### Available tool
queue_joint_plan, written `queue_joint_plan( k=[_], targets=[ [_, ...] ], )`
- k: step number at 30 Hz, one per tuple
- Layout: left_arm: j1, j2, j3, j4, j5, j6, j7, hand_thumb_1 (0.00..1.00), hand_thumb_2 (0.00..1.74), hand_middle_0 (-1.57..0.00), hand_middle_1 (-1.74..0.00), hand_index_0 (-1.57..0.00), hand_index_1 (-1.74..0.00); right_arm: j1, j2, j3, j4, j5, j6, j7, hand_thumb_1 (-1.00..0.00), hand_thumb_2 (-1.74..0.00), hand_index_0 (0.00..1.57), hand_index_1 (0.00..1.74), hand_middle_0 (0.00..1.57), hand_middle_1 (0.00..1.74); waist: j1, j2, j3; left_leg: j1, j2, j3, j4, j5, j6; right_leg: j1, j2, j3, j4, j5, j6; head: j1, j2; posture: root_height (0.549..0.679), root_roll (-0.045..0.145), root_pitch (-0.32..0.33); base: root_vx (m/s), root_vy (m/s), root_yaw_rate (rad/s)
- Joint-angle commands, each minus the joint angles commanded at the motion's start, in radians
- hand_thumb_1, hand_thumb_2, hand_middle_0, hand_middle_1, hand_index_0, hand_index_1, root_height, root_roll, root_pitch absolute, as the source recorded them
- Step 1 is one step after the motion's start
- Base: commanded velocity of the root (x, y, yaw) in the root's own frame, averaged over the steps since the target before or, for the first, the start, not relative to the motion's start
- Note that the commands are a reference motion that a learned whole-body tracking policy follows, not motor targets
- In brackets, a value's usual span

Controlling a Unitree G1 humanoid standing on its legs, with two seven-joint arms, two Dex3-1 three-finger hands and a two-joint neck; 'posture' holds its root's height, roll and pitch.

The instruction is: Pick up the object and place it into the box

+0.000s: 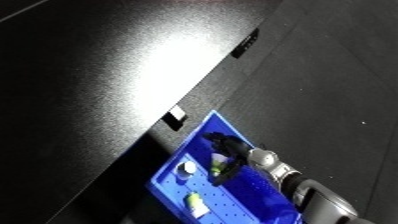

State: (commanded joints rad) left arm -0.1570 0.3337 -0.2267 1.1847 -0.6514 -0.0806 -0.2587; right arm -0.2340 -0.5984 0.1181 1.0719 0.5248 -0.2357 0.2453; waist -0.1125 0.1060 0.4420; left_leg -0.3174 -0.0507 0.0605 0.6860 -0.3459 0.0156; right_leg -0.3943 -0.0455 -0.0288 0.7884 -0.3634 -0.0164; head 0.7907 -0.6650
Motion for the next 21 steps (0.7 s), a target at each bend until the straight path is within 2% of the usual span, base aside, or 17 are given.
queue_joint_plan(
  k=[3, 6, 11, 21],
  targets=[
    [-0.006, 0.001, 0.005, 0.006, 0.012, 0.000, 0.009, 0.00, 0.00, 0.00, 0.00, 0.00, 0.00, -0.011, 0.026, 0.024, -0.004, -0.012, 0.027, -0.005, 0.00, 0.00, 0.00, 0.00, 0.00, 0.00, 0.018, -0.012, 0.000, -0.005, 0.002, -0.009, 0.002, 0.005, -0.0027, 0.004, -0.0072, -0.010, -0.004, 0.003, 0.0017, -0.113, 0.005, 0.637, 0.078, -0.025, -0.012, -0.077, 0.154],
    [-0.015, 0.003, 0.010, 0.013, 0.024, -0.004, 0.017, 0.00, 0.00, 0.00, 0.00, 0.00, 0.00, -0.030, 0.056, 0.051, -0.001, -0.025, 0.059, -0.012, 0.00, 0.00, 0.00, 0.00, 0.00, 0.00, 0.038, -0.026, 0.000, -0.016, 0.004, -0.021, 0.002, 0.014, -0.0030, 0.005, -0.0103, -0.020, -0.005, 0.004, 0.0021, -0.239, 0.007, 0.637, 0.075, -0.026, -0.017, -0.093, 0.135],
    [-0.033, 0.013, 0.015, 0.016, 0.038, 0.003, 0.026, 0.00, 0.00, 0.00, 0.00, 0.00, 0.00, -0.059, 0.086, 0.081, -0.009, -0.036, 0.114, -0.025, 0.00, 0.00, 0.00, 0.00, 0.00, 0.00, 0.067, -0.046, 0.002, -0.038, 0.010, -0.039, 0.011, 0.026, -0.0024, 0.004, -0.0158, -0.040, 0.004, 0.003, 0.0035, -0.455, 0.024, 0.636, 0.066, -0.028, -0.011, -0.089, 0.112],
    [-0.053, 0.031, 0.024, 0.012, 0.072, 0.017, 0.025, 0.00, 0.00, 0.00, 0.00, 0.00, 0.00, -0.072, 0.130, 0.118, -0.009, -0.052, 0.189, -0.051, 0.00, 0.00, 0.00, 0.00, 0.00, 0.00, 0.109, -0.065, 0.005, -0.058, 0.015, -0.058, 0.031, 0.049, 0.0011, 0.008, -0.0374, -0.080, 0.029, 0.002, 0.0107, -0.822, 0.065, 0.633, 0.053, -0.040, 0.012, -0.056, 0.156]
  ],
)
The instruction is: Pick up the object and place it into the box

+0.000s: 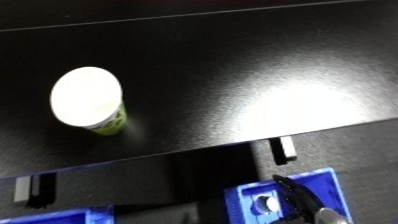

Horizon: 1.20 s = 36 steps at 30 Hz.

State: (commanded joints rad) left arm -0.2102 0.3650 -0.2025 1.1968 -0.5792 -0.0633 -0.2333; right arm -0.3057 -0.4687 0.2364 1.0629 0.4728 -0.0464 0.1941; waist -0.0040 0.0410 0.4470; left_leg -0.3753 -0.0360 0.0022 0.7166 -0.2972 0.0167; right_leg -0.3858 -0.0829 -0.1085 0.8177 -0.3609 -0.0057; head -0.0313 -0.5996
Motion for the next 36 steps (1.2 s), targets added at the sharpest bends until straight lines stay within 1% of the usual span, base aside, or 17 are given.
queue_joint_plan(
  k=[2, 4, 8, 12, 14, 16, 17, 21, 22, 24, 27, 30, 33, 36],
  targets=[
    [-0.005, 0.008, 0.001, -0.006, 0.000, 0.001, -0.002, 0.00, 0.00, 0.00, 0.00, 0.00, 0.00, 0.003, 0.008, 0.003, -0.003, 0.004, 0.008, -0.010, 0.00, 0.00, 0.00, 0.00, 0.00, 0.00, 0.007, 0.000, 0.003, -0.003, 0.000, -0.004, -0.004, 0.007, 0.0002, -0.002, -0.0054, -0.007, 0.005, 0.001, 0.0041, -0.040, -0.002, 0.633, 0.051, -0.040, 0.005, -0.003, 0.173],
    [-0.010, 0.014, 0.003, -0.013, -0.008, -0.001, -0.003, 0.00, 0.00, 0.00, 0.00, 0.00, 0.00, 0.005, 0.017, 0.009, -0.005, -0.003, 0.012, -0.018, 0.00, 0.00, 0.00, 0.00, 0.00, 0.00, 0.013, -0.001, 0.007, -0.006, 0.000, -0.006, -0.008, 0.014, 0.0001, -0.005, -0.0108, -0.013, 0.009, 0.003, 0.0086, -0.070, -0.019, 0.632, 0.048, -0.040, -0.004, 0.025, 0.141],
    [-0.016, 0.024, 0.004, -0.039, -0.024, 0.001, 0.004, 0.00, 0.00, 0.00, 0.00, 0.00, 0.00, 0.013, 0.034, 0.023, -0.005, -0.004, 0.004, -0.035, 0.00, 0.00, 0.00, 0.00, 0.00, 0.00, 0.026, -0.004, 0.018, -0.009, 0.003, -0.014, -0.017, 0.025, 0.0001, -0.012, -0.0215, -0.026, 0.017, 0.007, 0.0178, -0.123, -0.033, 0.631, 0.042, -0.040, -0.006, 0.017, 0.154],
    [-0.024, 0.032, 0.001, -0.053, -0.024, 0.004, 0.009, 0.00, 0.00, 0.00, 0.00, 0.00, 0.00, 0.018, 0.048, 0.037, -0.006, 0.015, -0.001, -0.053, 0.00, 0.00, 0.00, 0.00, 0.00, 0.00, 0.040, -0.011, 0.027, -0.009, 0.006, -0.023, -0.025, 0.032, 0.0012, -0.014, -0.0302, -0.037, 0.018, 0.011, 0.0272, -0.149, -0.061, 0.632, 0.035, -0.040, -0.006, -0.008, 0.156],
    [-0.029, 0.033, 0.000, -0.052, -0.030, 0.000, 0.011, 0.00, 0.00, 0.00, 0.00, 0.00, 0.00, 0.014, 0.052, 0.046, -0.003, 0.012, 0.001, -0.056, 0.00, 0.00, 0.00, 0.00, 0.00, 0.00, 0.045, -0.015, 0.030, -0.009, 0.007, -0.027, -0.026, 0.031, 0.0019, -0.012, -0.0327, -0.042, 0.016, 0.013, 0.0298, -0.150, -0.091, 0.632, 0.033, -0.040, -0.010, -0.002, 0.092],
    [-0.034, 0.034, 0.000, -0.051, -0.038, -0.004, 0.015, 0.00, 0.00, 0.00, 0.00, 0.00, 0.00, 0.009, 0.055, 0.054, 0.005, 0.010, 0.001, -0.055, 0.00, 0.00, 0.00, 0.00, 0.00, 0.00, 0.051, -0.019, 0.032, -0.007, 0.009, -0.031, -0.027, 0.030, 0.0019, -0.006, -0.0346, -0.046, 0.012, 0.013, 0.0308, -0.157, -0.127, 0.632, 0.031, -0.041, -0.002, 0.006, 0.065],
    [-0.036, 0.035, 0.000, -0.050, -0.042, -0.004, 0.016, 0.00, 0.00, 0.00, 0.00, 0.00, 0.00, 0.006, 0.056, 0.057, 0.010, 0.012, 0.000, -0.055, 0.00, 0.00, 0.00, 0.00, 0.00, 0.00, 0.053, -0.021, 0.032, -0.005, 0.011, -0.033, -0.028, 0.030, 0.0018, -0.003, -0.0355, -0.048, 0.010, 0.013, 0.0309, -0.160, -0.136, 0.632, 0.030, -0.042, 0.008, 0.007, 0.051],
    [-0.042, 0.038, 0.000, -0.052, -0.049, -0.008, 0.018, 0.00, 0.00, 0.00, 0.00, 0.00, 0.00, 0.001, 0.059, 0.057, 0.029, 0.042, -0.003, -0.052, 0.00, 0.00, 0.00, 0.00, 0.00, 0.00, 0.062, -0.027, 0.032, 0.005, 0.012, -0.040, -0.032, 0.029, 0.0016, 0.013, -0.0394, -0.054, 0.002, 0.012, 0.0306, -0.209, -0.225, 0.633, 0.029, -0.048, 0.022, 0.006, 0.064],
    [-0.043, 0.037, -0.001, -0.052, -0.049, -0.011, 0.017, 0.00, 0.00, 0.00, 0.00, 0.00, 0.00, 0.000, 0.061, 0.056, 0.034, 0.044, -0.002, -0.051, 0.00, 0.00, 0.00, 0.00, 0.00, 0.00, 0.064, -0.028, 0.032, 0.008, 0.012, -0.042, -0.034, 0.028, 0.0018, 0.017, -0.0403, -0.056, -0.001, 0.012, 0.0306, -0.224, -0.250, 0.633, 0.029, -0.050, 0.026, 0.006, 0.076],
    [-0.047, 0.036, -0.003, -0.054, -0.051, -0.019, 0.014, 0.00, 0.00, 0.00, 0.00, 0.00, 0.00, 0.001, 0.065, 0.055, 0.045, 0.041, 0.000, -0.047, 0.00, 0.00, 0.00, 0.00, 0.00, 0.00, 0.067, -0.030, 0.032, 0.016, 0.011, -0.044, -0.038, 0.027, 0.0023, 0.025, -0.0425, -0.059, -0.003, 0.012, 0.0308, -0.247, -0.282, 0.633, 0.029, -0.054, 0.026, 0.005, 0.070],
    [-0.052, 0.035, -0.003, -0.058, -0.048, -0.034, 0.003, 0.00, 0.00, 0.00, 0.00, 0.00, 0.00, 0.006, 0.074, 0.053, 0.065, 0.041, 0.000, -0.044, 0.00, 0.00, 0.00, 0.00, 0.00, 0.00, 0.072, -0.031, 0.031, 0.028, 0.012, -0.047, -0.042, 0.024, 0.0032, 0.036, -0.0470, -0.063, -0.004, 0.008, 0.0316, -0.264, -0.297, 0.634, 0.028, -0.061, 0.039, 0.005, 0.066],
    [-0.051, 0.036, -0.003, -0.074, -0.027, -0.061, -0.040, 0.00, 0.00, 0.00, 0.00, 0.00, 0.00, 0.016, 0.080, 0.047, 0.085, 0.059, -0.003, -0.045, 0.00, 0.00, 0.00, 0.00, 0.00, 0.00, 0.075, -0.032, 0.029, 0.040, 0.014, -0.048, -0.044, 0.019, 0.0048, 0.049, -0.0510, -0.066, -0.006, 0.004, 0.0326, -0.288, -0.293, 0.634, 0.028, -0.067, 0.042, 0.017, 0.024],
    [-0.043, 0.044, -0.013, -0.116, -0.029, -0.081, -0.147, 0.00, 0.00, 0.00, 0.00, 0.00, 0.00, 0.035, 0.078, 0.037, 0.091, 0.060, -0.003, -0.038, 0.00, 0.00, 0.00, 0.00, 0.00, 0.00, 0.078, -0.031, 0.028, 0.047, 0.014, -0.048, -0.040, 0.010, 0.0071, 0.060, -0.0535, -0.067, -0.010, 0.002, 0.0346, -0.306, -0.279, 0.634, 0.028, -0.071, 0.031, 0.027, -0.031],
    [-0.032, 0.055, -0.030, -0.188, -0.059, -0.075, -0.259, 0.00, 0.00, 0.00, 0.00, 0.00, 0.00, 0.055, 0.071, 0.030, 0.086, 0.047, -0.002, -0.030, 0.00, 0.00, 0.00, 0.00, 0.00, 0.00, 0.082, -0.029, 0.030, 0.050, 0.014, -0.046, -0.036, 0.003, 0.0102, 0.067, -0.0560, -0.068, -0.014, 0.003, 0.0387, -0.313, -0.249, 0.634, 0.026, -0.074, 0.022, 0.020, -0.028]
  ],
)
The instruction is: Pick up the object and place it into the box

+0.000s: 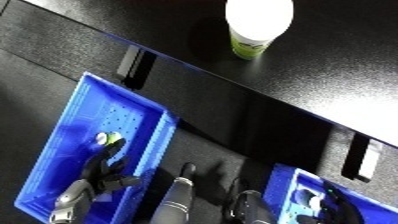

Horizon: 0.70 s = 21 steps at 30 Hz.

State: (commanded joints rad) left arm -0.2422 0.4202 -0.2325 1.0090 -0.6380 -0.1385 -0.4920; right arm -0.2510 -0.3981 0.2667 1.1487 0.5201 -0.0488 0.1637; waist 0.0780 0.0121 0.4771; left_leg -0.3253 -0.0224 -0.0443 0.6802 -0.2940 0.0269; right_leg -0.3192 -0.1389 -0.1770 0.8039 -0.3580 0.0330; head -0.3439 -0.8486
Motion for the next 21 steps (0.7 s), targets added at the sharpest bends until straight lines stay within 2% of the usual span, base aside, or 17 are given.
queue_joint_plan(
  k=[3, 6, 13, 16, 18, 21],
  targets=[
    [0.004, 0.021, -0.022, -0.106, -0.017, 0.026, -0.089, 0.00, 0.00, 0.00, 0.00, 0.00, 0.00, 0.012, -0.006, -0.008, -0.006, 0.005, 0.000, 0.001, 0.00, 0.00, 0.00, 0.00, 0.00, 0.00, 0.006, 0.005, 0.006, 0.000, -0.002, -0.001, 0.001, -0.005, 0.0031, -0.001, -0.0024, -0.002, 0.001, 0.002, 0.0059, 0.005, 0.043, 0.634, 0.024, -0.073, 0.001, 0.011, -0.016],
    [0.004, 0.064, -0.057, -0.264, -0.054, 0.075, -0.138, 0.00, 0.00, 0.00, 0.00, 0.00, 0.00, 0.020, -0.013, -0.013, -0.016, 0.014, 0.002, 0.001, 0.00, 0.00, 0.00, 0.00, 0.00, 0.00, 0.013, 0.011, 0.013, -0.004, -0.005, -0.003, 0.002, -0.009, 0.0047, -0.004, -0.0042, -0.003, 0.003, 0.003, 0.0112, 0.018, 0.071, 0.633, 0.022, -0.071, -0.016, 0.005, 0.000],
    [-0.029, 0.217, -0.131, -0.710, -0.133, 0.280, -0.192, 0.00, 0.00, 0.00, 0.00, 0.00, 0.00, 0.037, -0.025, -0.018, -0.030, 0.057, 0.000, -0.007, 0.00, 0.00, 0.00, 0.00, 0.00, 0.00, 0.031, 0.023, 0.023, -0.014, -0.019, -0.015, 0.006, -0.015, 0.0066, -0.001, -0.0181, -0.015, 0.001, 0.013, 0.0232, 0.095, 0.146, 0.635, 0.021, -0.067, -0.005, -0.015, 0.075],
    [-0.040, 0.275, -0.146, -0.891, -0.187, 0.379, -0.241, 0.00, 0.00, 0.00, 0.00, 0.00, 0.00, 0.042, -0.030, -0.017, -0.033, 0.077, -0.001, -0.009, 0.00, 0.00, 0.00, 0.00, 0.00, 0.00, 0.037, 0.026, 0.027, -0.017, -0.026, -0.021, 0.010, -0.017, 0.0062, 0.003, -0.0242, -0.021, -0.002, 0.018, 0.0263, 0.127, 0.169, 0.636, 0.023, -0.067, 0.012, -0.020, 0.070],
    [-0.048, 0.297, -0.150, -0.982, -0.249, 0.435, -0.279, 0.00, 0.00, 0.00, 0.00, 0.00, 0.00, 0.043, -0.034, -0.016, -0.028, 0.087, -0.005, -0.006, 0.00, 0.00, 0.00, 0.00, 0.00, 0.00, 0.039, 0.028, 0.028, -0.017, -0.031, -0.024, 0.010, -0.018, 0.0049, 0.006, -0.0265, -0.024, -0.005, 0.020, 0.0271, 0.142, 0.177, 0.637, 0.024, -0.067, 0.014, -0.011, 0.055],
    [-0.057, 0.302, -0.143, -1.090, -0.375, 0.479, -0.313, 0.00, 0.00, 0.00, 0.00, 0.00, 0.00, 0.045, -0.036, -0.014, -0.020, 0.100, -0.007, -0.003, 0.00, 0.00, 0.00, 0.00, 0.00, 0.00, 0.041, 0.030, 0.028, -0.017, -0.036, -0.028, 0.010, -0.019, 0.0034, 0.010, -0.0297, -0.026, -0.008, 0.021, 0.0269, 0.166, 0.181, 0.637, 0.025, -0.067, 0.019, -0.013, 0.062]
  ],
)
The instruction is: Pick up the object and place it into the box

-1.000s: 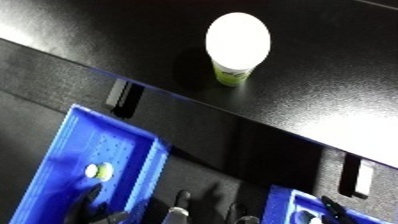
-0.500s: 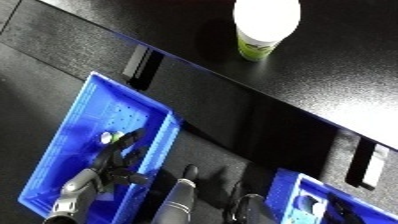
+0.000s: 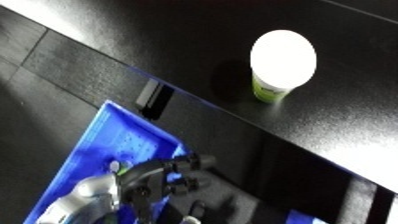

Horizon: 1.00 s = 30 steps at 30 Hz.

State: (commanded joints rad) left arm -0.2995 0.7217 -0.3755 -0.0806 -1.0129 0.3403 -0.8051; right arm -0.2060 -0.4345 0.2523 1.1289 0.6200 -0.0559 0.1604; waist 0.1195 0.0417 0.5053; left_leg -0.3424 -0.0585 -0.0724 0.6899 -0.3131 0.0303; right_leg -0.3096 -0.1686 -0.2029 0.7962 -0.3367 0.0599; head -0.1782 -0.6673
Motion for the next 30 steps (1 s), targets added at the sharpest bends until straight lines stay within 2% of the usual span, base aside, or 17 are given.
queue_joint_plan(
  k=[4, 7, 10, 13, 16, 21, 25, 30],
  targets=[
    [-0.015, -0.039, 0.037, -0.093, -0.180, 0.006, -0.006, 0.00, 0.00, 0.00, 0.00, 0.00, 0.00, 0.003, 0.009, -0.001, 0.017, 0.012, -0.003, 0.003, 0.00, 0.00, 0.00, 0.00, 0.00, 0.00, 0.006, -0.004, -0.004, 0.000, -0.006, -0.005, 0.001, -0.003, -0.0013, -0.001, -0.0027, -0.003, 0.003, -0.002, -0.0032, 0.022, -0.002, 0.637, 0.026, -0.068, 0.029, -0.022, 0.054],
    [-0.028, -0.087, 0.072, -0.127, -0.293, -0.019, 0.030, 0.00, 0.00, 0.00, 0.00, 0.00, 0.00, 0.005, 0.022, -0.005, 0.031, 0.016, -0.007, 0.007, 0.00, 0.00, 0.00, 0.00, 0.00, 0.00, 0.011, -0.011, -0.008, -0.001, -0.008, -0.009, 0.002, -0.004, -0.0029, -0.005, -0.0035, -0.004, 0.008, -0.004, -0.0060, 0.028, -0.010, 0.637, 0.026, -0.067, 0.028, -0.028, 0.032],
    [-0.042, -0.142, 0.121, -0.139, -0.397, -0.060, 0.071, 0.00, 0.00, 0.00, 0.00, 0.00, 0.00, 0.009, 0.037, -0.010, 0.043, 0.014, -0.015, 0.013, 0.00, 0.00, 0.00, 0.00, 0.00, 0.00, 0.015, -0.020, -0.013, -0.001, -0.009, -0.012, 0.001, -0.004, -0.0047, -0.009, -0.0024, -0.004, 0.014, -0.007, -0.0085, 0.032, -0.015, 0.636, 0.026, -0.065, 0.024, -0.030, 0.007],
    [-0.057, -0.195, 0.174, -0.143, -0.430, -0.131, 0.139, 0.00, 0.00, 0.00, 0.00, 0.00, 0.00, 0.014, 0.052, -0.015, 0.048, 0.008, -0.021, 0.020, 0.00, 0.00, 0.00, 0.00, 0.00, 0.00, 0.016, -0.030, -0.015, 0.003, -0.008, -0.013, -0.006, -0.002, -0.0074, -0.011, 0.0007, -0.004, 0.016, -0.010, -0.0115, 0.032, -0.025, 0.635, 0.024, -0.064, 0.019, -0.024, -0.035],
    [-0.070, -0.230, 0.223, -0.135, -0.355, -0.231, 0.254, 0.00, 0.00, 0.00, 0.00, 0.00, 0.00, 0.022, 0.064, -0.019, 0.045, 0.007, -0.026, 0.027, 0.00, 0.00, 0.00, 0.00, 0.00, 0.00, 0.014, -0.038, -0.018, 0.009, -0.005, -0.013, -0.015, 0.002, -0.0101, -0.009, 0.0024, -0.004, 0.015, -0.012, -0.0132, 0.035, -0.027, 0.635, 0.024, -0.065, 0.025, -0.015, -0.046],
    [-0.086, -0.235, 0.321, -0.100, -0.086, -0.387, 0.522, 0.00, 0.00, 0.00, 0.00, 0.00, 0.00, 0.041, 0.077, -0.030, 0.041, 0.011, -0.035, 0.039, 0.00, 0.00, 0.00, 0.00, 0.00, 0.00, 0.012, -0.046, -0.023, 0.016, -0.001, -0.012, -0.030, 0.011, -0.0134, -0.009, 0.0040, -0.002, 0.014, -0.012, -0.0134, 0.055, -0.003, 0.635, 0.024, -0.065, 0.025, -0.008, -0.032],
    [-0.086, -0.231, 0.382, -0.094, 0.063, -0.434, 0.661, 0.00, 0.00, 0.00, 0.00, 0.00, 0.00, 0.054, 0.077, -0.035, 0.038, 0.020, -0.041, 0.052, 0.00, 0.00, 0.00, 0.00, 0.00, 0.00, 0.008, -0.046, -0.024, 0.014, -0.001, -0.007, -0.040, 0.017, -0.0153, -0.014, 0.0082, 0.001, 0.011, -0.012, -0.0141, 0.067, 0.019, 0.635, 0.024, -0.059, -0.004, -0.002, -0.049],
    [-0.117, -0.222, 0.366, -0.082, 0.204, -0.438, 0.753, 0.00, 0.00, 0.00, 0.00, 0.00, 0.00, 0.043, 0.077, -0.025, 0.040, 0.025, -0.040, 0.057, 0.00, 0.00, 0.00, 0.00, 0.00, 0.00, -0.006, -0.045, -0.023, 0.007, 0.002, -0.001, -0.037, 0.020, -0.0139, -0.026, 0.0106, 0.006, 0.020, -0.012, -0.0147, 0.051, 0.039, 0.634, 0.023, -0.058, -0.014, -0.001, -0.071]
  ],
)
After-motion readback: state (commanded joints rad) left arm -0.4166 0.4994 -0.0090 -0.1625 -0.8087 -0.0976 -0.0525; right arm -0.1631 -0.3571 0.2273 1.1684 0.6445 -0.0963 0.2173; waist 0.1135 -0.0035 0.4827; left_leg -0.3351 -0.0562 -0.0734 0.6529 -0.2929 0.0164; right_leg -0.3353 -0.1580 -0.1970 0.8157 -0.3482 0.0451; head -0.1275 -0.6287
